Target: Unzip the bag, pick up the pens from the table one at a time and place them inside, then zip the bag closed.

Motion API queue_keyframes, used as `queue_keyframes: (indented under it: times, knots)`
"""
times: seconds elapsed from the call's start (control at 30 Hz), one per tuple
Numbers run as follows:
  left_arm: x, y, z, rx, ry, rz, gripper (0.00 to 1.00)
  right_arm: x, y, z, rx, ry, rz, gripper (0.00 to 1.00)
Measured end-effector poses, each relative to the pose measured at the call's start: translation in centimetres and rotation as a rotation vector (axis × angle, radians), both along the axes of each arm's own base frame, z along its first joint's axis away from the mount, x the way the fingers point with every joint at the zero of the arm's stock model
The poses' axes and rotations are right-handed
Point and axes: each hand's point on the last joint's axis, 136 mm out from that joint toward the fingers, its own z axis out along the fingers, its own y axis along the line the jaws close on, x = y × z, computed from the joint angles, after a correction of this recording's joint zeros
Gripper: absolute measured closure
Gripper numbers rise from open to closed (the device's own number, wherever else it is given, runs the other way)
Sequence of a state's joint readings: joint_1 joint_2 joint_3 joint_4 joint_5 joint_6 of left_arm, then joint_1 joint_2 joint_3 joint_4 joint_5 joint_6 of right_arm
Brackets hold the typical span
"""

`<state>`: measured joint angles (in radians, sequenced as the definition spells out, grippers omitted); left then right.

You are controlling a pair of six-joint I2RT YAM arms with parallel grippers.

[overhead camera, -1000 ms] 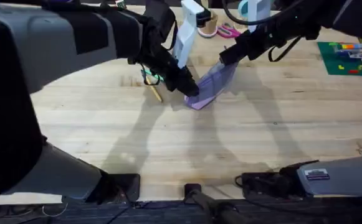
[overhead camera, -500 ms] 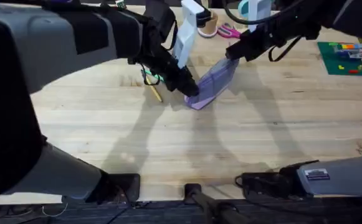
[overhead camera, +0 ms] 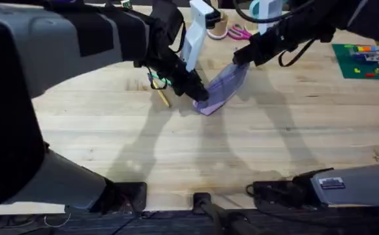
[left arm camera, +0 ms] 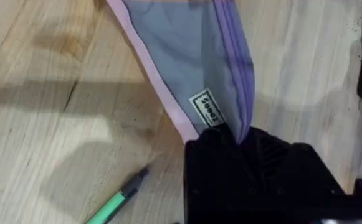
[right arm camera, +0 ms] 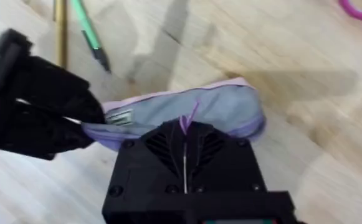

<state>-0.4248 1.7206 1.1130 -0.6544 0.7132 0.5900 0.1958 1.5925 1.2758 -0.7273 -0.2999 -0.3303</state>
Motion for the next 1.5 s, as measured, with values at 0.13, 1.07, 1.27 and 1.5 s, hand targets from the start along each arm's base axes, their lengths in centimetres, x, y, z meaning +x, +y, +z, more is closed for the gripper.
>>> queue_keyframes:
  times: [0.13, 1.07, 1.27, 1.5]
  knots:
    - [0.0, 0.0, 0.0, 0.002, 0.0, 0.001, 0.957, -1.2, 2.6, 0.0, 0.034, 0.039, 0.019, 0.967]
    - [0.0, 0.3, -0.1, 0.005, 0.008, 0.005, 0.959, -6.9, 10.0, -0.2, 0.102, 0.203, 0.074, 0.966]
    - [-0.1, 0.3, 0.0, 0.002, 0.009, 0.003, 0.958, -7.2, 9.6, 0.0, 0.086, 0.202, 0.075, 0.952]
    - [-0.2, 0.2, 0.0, -0.001, 0.005, -0.007, 0.958, -7.3, 7.0, 1.3, -0.029, 0.106, 0.074, 0.083]
